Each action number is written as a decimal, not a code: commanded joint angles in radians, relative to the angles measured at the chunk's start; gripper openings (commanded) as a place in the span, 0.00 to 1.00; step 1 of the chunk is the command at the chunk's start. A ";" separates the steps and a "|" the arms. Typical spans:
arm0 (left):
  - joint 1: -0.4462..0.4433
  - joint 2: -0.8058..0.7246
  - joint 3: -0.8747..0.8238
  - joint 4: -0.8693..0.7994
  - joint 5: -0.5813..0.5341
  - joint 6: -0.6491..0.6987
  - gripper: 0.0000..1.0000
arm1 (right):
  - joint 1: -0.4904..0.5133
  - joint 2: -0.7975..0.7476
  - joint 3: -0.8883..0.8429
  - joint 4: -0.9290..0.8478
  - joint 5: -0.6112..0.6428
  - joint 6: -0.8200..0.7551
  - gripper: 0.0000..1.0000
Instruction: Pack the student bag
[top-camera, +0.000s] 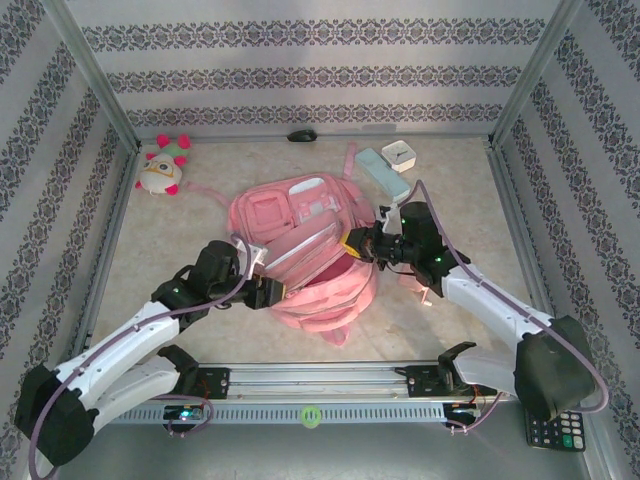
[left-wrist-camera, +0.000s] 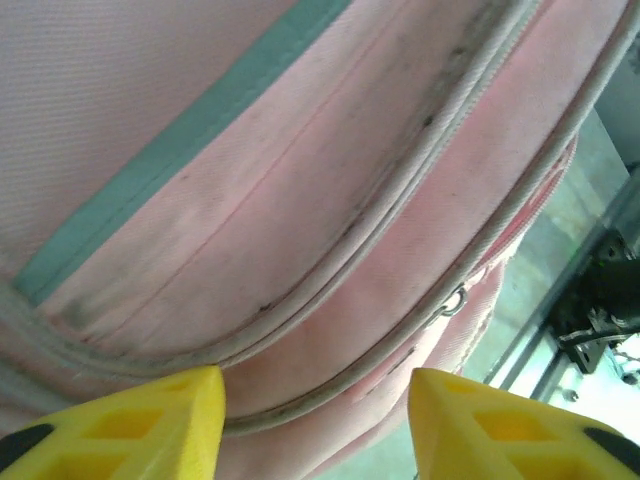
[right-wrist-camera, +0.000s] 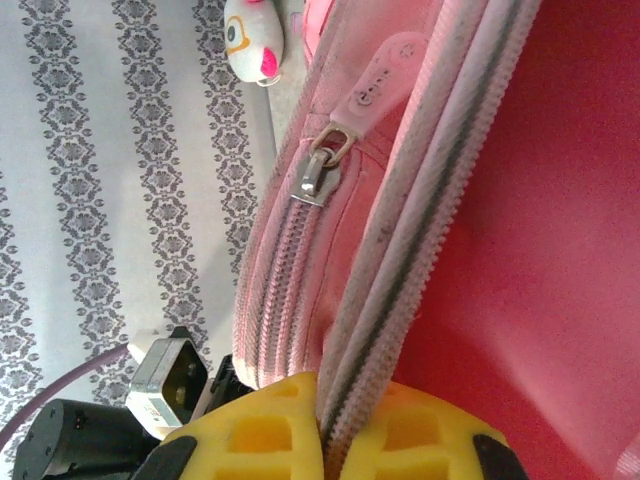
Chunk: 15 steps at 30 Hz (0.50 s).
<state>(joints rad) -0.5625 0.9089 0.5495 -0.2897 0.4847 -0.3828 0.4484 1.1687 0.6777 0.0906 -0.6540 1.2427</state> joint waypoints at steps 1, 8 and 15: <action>-0.051 0.026 -0.020 0.089 0.083 -0.043 0.54 | 0.033 -0.057 0.033 0.003 0.076 0.033 0.00; -0.080 -0.026 -0.029 0.035 -0.164 -0.052 0.57 | 0.059 -0.095 0.111 -0.337 0.211 -0.240 0.41; -0.062 -0.061 0.029 -0.020 -0.396 -0.076 0.61 | 0.146 -0.151 0.244 -0.642 0.354 -0.981 0.54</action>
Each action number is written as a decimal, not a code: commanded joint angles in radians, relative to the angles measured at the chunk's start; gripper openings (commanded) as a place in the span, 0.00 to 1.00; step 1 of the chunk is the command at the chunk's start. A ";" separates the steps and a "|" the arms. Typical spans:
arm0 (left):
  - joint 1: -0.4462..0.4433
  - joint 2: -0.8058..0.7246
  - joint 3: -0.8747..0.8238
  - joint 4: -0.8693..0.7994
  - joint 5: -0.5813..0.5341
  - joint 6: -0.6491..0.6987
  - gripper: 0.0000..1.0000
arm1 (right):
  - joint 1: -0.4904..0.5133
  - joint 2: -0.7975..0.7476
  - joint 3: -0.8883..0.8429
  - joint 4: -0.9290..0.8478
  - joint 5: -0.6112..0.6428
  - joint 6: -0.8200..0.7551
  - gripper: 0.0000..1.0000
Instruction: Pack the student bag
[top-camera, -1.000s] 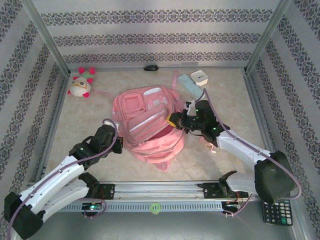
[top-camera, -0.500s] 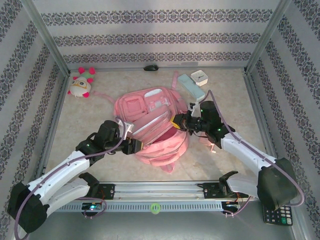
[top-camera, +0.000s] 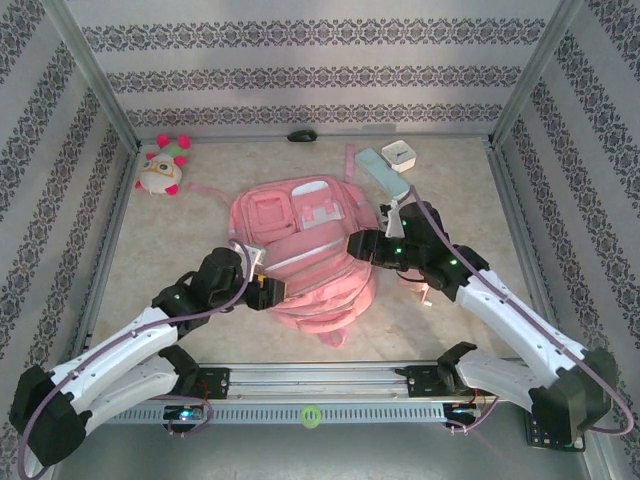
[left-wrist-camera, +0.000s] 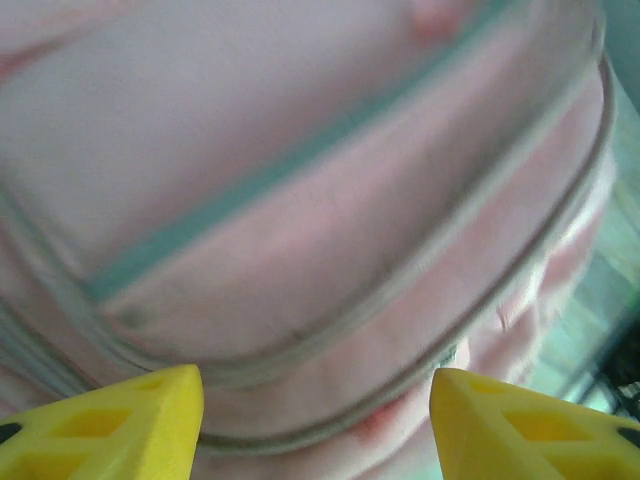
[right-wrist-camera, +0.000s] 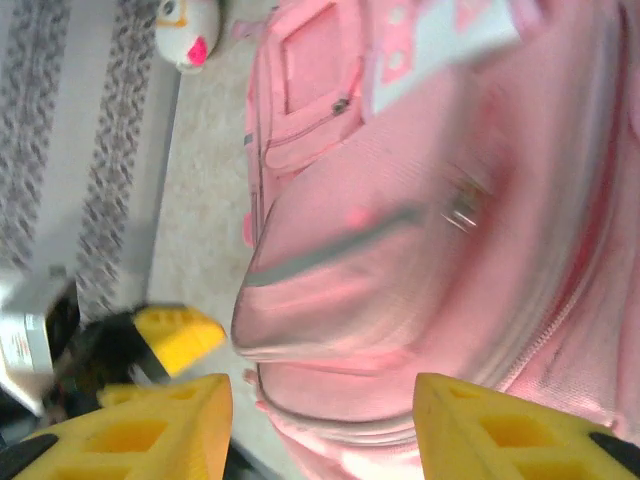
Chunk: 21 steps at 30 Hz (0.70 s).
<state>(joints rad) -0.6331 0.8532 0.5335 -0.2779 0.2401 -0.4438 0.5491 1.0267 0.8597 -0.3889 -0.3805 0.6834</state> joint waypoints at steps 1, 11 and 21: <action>0.013 -0.004 0.054 -0.045 -0.172 -0.011 0.61 | 0.068 0.002 0.086 -0.199 0.091 -0.526 0.56; 0.100 -0.057 0.062 -0.107 -0.253 -0.002 0.64 | 0.345 0.317 0.297 -0.277 0.275 -1.365 0.66; 0.182 -0.118 0.026 -0.104 -0.217 -0.017 0.65 | 0.376 0.610 0.434 -0.170 0.240 -1.566 0.71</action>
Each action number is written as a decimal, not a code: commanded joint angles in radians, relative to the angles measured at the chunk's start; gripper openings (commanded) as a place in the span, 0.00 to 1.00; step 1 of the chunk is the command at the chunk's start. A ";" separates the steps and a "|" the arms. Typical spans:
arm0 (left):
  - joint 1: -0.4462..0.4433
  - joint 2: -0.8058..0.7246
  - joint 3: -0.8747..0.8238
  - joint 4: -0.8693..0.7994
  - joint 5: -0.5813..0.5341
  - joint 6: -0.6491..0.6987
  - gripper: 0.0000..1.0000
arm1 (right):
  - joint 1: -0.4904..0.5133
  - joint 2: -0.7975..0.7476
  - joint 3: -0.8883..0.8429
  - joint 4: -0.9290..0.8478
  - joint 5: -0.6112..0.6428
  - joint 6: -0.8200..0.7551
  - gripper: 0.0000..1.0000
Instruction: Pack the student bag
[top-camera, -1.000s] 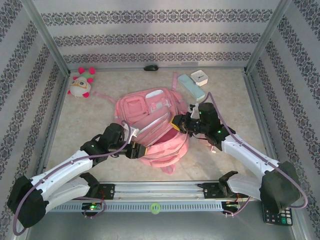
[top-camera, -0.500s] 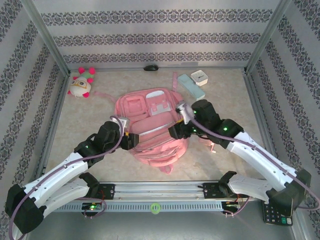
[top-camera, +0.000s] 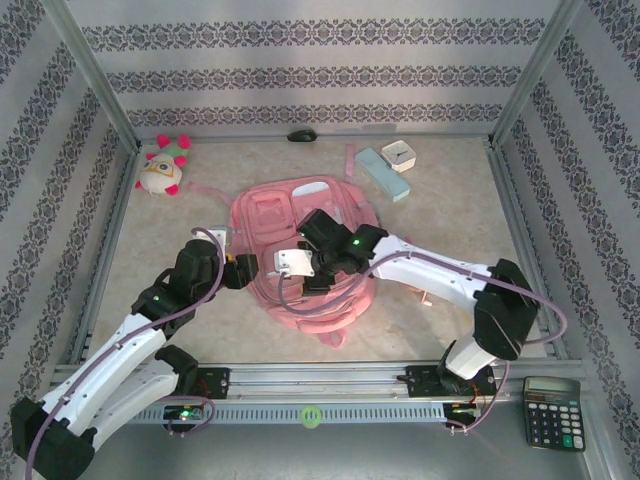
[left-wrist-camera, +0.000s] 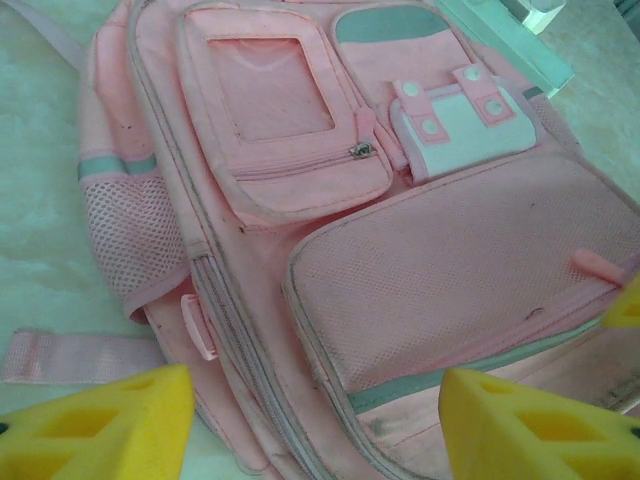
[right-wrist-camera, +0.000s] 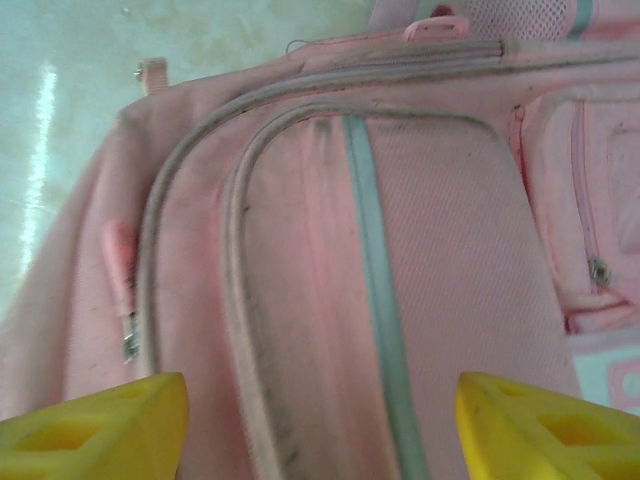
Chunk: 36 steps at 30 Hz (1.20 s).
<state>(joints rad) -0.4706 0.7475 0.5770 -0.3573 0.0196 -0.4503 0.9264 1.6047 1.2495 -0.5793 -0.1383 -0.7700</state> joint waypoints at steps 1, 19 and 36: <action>0.022 -0.014 -0.017 -0.025 0.006 -0.010 0.65 | -0.001 0.046 0.050 0.016 -0.010 -0.124 0.71; 0.046 -0.016 -0.037 -0.011 0.035 -0.016 0.66 | -0.010 0.218 0.103 0.058 -0.030 -0.139 0.71; 0.048 -0.059 -0.030 0.062 0.379 0.473 0.64 | -0.142 0.016 0.155 0.072 -0.289 0.177 0.00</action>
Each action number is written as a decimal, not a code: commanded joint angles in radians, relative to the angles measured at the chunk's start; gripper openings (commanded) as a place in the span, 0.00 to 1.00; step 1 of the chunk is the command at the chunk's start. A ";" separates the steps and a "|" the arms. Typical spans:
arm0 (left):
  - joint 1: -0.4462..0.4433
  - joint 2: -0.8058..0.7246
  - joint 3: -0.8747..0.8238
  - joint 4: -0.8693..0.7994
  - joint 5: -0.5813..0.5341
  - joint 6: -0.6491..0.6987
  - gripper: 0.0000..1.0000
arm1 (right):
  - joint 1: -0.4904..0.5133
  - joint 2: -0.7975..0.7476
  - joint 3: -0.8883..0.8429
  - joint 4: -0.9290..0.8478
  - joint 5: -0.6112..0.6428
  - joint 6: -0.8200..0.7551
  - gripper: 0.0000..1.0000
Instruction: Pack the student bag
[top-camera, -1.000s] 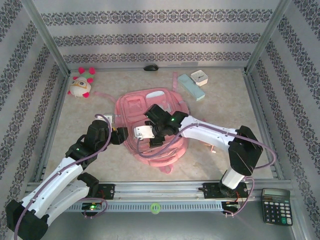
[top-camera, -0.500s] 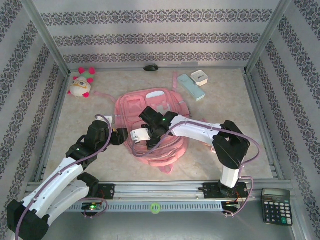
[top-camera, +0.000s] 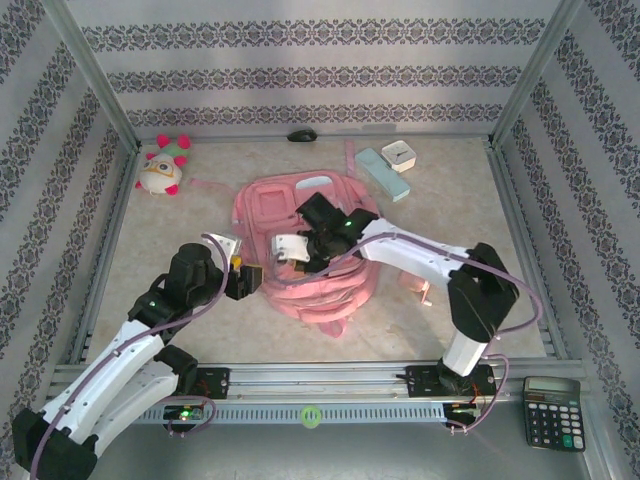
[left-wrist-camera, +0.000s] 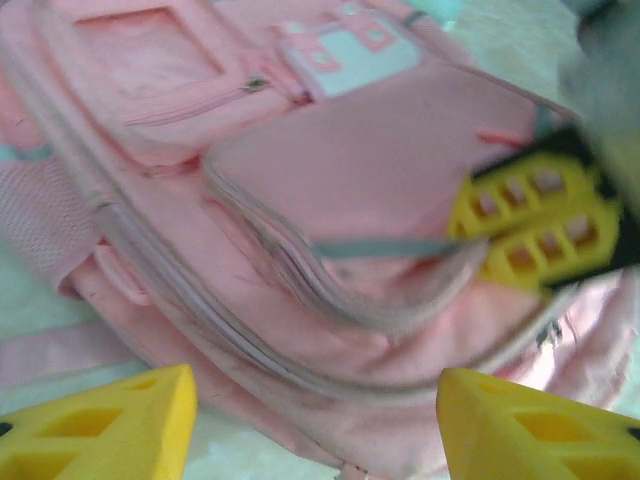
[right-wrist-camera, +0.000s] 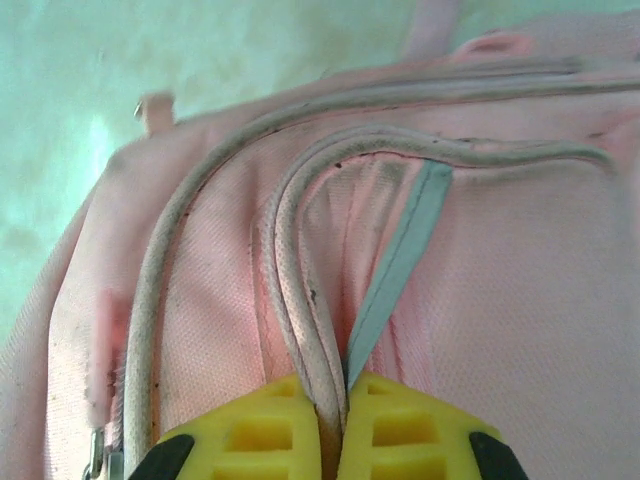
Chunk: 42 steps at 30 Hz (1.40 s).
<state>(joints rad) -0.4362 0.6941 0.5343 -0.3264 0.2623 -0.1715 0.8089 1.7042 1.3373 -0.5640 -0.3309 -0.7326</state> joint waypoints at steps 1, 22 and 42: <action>0.014 0.001 0.024 0.013 0.163 0.221 0.65 | -0.035 -0.091 0.077 0.065 -0.120 0.175 0.00; -0.001 0.148 0.099 0.174 0.314 0.281 0.64 | -0.068 -0.070 0.120 0.183 -0.045 0.632 0.00; -0.052 0.242 0.141 0.247 0.259 0.394 0.21 | -0.023 -0.061 0.117 0.193 -0.059 0.655 0.00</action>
<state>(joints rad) -0.4667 0.9440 0.6312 -0.1432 0.4709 0.1879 0.7639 1.6531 1.4239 -0.4671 -0.3416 -0.1066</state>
